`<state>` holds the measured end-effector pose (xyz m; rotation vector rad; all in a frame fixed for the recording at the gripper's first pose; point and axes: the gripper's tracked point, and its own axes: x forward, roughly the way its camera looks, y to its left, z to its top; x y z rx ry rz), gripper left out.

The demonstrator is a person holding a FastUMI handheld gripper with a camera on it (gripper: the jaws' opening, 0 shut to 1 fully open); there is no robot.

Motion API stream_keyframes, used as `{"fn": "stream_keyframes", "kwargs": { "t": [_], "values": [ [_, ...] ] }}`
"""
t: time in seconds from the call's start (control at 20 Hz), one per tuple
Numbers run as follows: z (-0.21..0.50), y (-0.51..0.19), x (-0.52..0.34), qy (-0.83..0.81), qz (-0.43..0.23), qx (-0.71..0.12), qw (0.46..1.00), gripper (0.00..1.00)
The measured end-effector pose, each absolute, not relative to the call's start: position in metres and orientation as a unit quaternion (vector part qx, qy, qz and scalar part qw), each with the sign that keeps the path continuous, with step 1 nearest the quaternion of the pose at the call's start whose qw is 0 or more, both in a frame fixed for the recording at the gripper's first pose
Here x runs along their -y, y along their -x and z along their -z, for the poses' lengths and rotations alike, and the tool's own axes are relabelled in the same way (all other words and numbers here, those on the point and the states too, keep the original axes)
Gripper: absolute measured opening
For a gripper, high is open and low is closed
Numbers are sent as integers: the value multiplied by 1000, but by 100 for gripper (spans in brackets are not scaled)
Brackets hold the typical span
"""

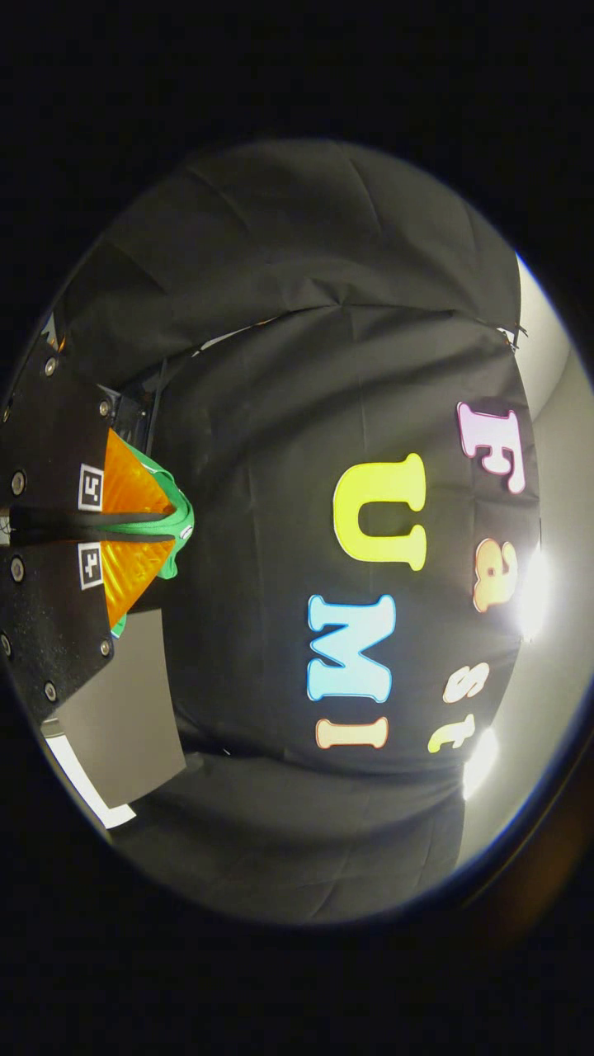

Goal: Put the clothes into the washing machine and then close the washing machine lid.

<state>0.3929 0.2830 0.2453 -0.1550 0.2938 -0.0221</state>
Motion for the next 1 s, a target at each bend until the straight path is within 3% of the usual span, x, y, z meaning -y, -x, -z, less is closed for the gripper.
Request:
{"fn": "stream_keyframes", "kwargs": {
  "t": [0.5, 1.0],
  "values": [
    [-200, -404, -370, 81, 6, -148, 986, 0],
    [-105, -421, -388, 97, 20, -193, 976, 0]
  ]
}}
